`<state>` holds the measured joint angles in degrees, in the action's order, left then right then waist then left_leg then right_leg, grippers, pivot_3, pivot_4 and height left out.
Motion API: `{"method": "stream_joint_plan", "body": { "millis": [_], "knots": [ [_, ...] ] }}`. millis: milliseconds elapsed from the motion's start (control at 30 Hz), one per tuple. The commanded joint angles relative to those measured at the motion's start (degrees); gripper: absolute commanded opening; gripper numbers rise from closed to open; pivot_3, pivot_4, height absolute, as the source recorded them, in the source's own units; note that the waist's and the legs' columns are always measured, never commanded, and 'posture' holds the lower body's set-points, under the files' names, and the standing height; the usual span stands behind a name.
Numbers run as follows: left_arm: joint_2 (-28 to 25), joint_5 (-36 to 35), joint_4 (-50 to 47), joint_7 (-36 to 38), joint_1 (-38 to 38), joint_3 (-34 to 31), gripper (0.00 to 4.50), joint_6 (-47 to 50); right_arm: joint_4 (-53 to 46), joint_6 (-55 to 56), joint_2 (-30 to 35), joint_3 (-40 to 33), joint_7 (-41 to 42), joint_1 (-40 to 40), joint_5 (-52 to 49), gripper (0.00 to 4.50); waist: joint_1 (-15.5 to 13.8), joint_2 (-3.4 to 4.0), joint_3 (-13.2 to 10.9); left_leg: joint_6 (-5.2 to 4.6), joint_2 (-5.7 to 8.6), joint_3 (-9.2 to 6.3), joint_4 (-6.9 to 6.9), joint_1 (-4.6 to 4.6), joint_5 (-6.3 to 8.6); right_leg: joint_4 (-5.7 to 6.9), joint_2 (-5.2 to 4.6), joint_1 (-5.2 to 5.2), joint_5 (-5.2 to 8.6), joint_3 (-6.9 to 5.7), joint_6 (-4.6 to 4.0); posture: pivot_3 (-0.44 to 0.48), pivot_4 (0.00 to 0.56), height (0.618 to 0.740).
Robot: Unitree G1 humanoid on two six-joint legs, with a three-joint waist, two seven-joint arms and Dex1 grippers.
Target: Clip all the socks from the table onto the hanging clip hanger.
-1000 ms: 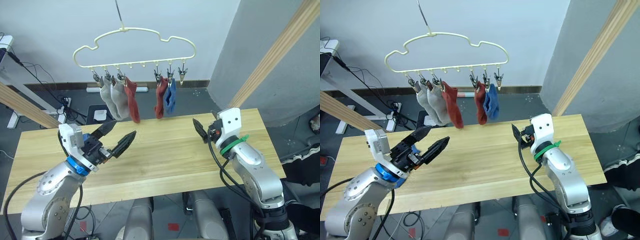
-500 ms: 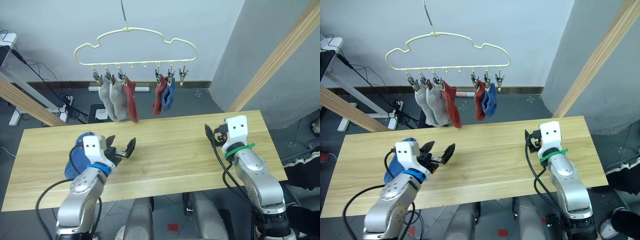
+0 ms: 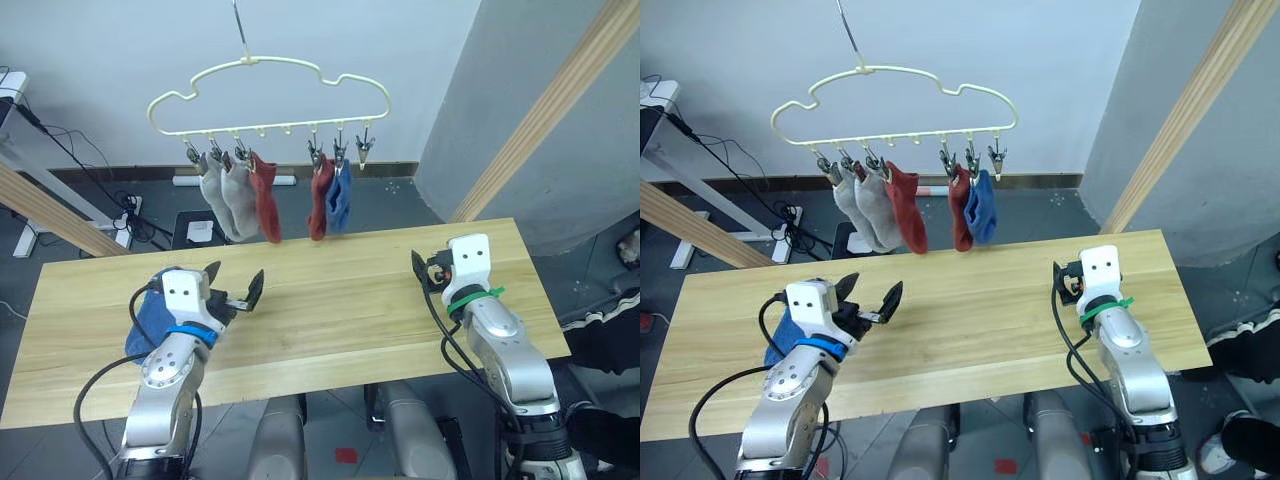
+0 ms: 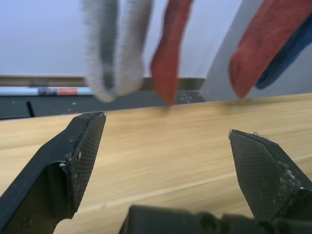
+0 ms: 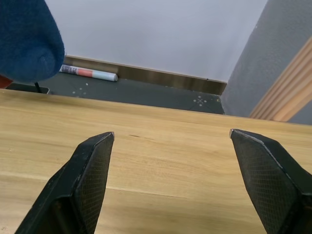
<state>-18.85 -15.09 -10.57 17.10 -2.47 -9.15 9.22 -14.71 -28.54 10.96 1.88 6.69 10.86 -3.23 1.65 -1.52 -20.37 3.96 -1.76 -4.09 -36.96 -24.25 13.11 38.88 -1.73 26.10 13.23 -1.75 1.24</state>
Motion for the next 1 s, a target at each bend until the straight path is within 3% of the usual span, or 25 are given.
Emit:
{"method": "stream_joint_plan", "body": {
  "millis": [33, 133, 367, 700, 1000],
  "knots": [
    [0.56, -0.72, -3.0, -1.04, -1.8, -2.68, 4.5, -0.86, 2.59, 3.81, -0.19, 0.25, 0.32, 1.18, 1.0, 3.97, -0.14, -0.03, 0.02, 0.0, 0.0, 0.0, 0.0, 0.01, 0.0, 0.0, 0.0, 0.0, 0.0, 0.0, 0.0, 0.074, 0.3, 0.74],
    [1.14, -4.26, -2.48, -0.75, -1.85, -5.83, 4.5, 0.64, 4.54, 4.84, -1.46, 1.78, -0.75, 2.28, 2.17, 3.97, -0.38, -0.03, 0.02, 0.0, 0.02, -0.01, 0.0, 0.0, 0.0, 0.01, -0.02, -0.02, -0.01, 0.0, -0.01, 0.109, 0.303, 0.74],
    [2.72, -3.64, -2.5, -1.93, -2.51, -5.88, 4.5, 1.76, 10.59, 7.39, -1.6, 1.7, 1.71, 4.11, 1.84, 3.97, -1.63, -0.05, 0.03, 0.0, 0.01, -0.01, 0.0, 0.04, 0.0, 0.03, -0.01, -0.04, -0.01, -0.01, -0.01, 0.158, 0.321, 0.74],
    [0.14, -3.33, 3.3, 1.72, 0.69, -6.58, 4.5, 0.84, 10.51, 8.42, -2.41, 0.83, 0.23, 3.73, 2.75, 3.97, -2.67, -0.24, 0.54, 0.05, 0.0, -0.03, -0.01, 0.07, -0.03, 0.04, 0.0, -0.06, -0.03, -0.03, -0.04, 0.105, 0.271, 0.74],
    [0.16, -2.48, 3.74, 2.01, 1.38, -5.73, 4.5, 0.76, 9.79, 9.56, -2.28, 0.15, -0.91, 1.96, 3.04, 3.97, -2.68, -0.24, 1.48, 0.08, 0.0, -0.02, -0.01, 0.25, -0.04, 0.04, -0.01, -0.23, -0.05, -0.02, -0.08, 0.085, 0.261, 0.74]
  ]
}}
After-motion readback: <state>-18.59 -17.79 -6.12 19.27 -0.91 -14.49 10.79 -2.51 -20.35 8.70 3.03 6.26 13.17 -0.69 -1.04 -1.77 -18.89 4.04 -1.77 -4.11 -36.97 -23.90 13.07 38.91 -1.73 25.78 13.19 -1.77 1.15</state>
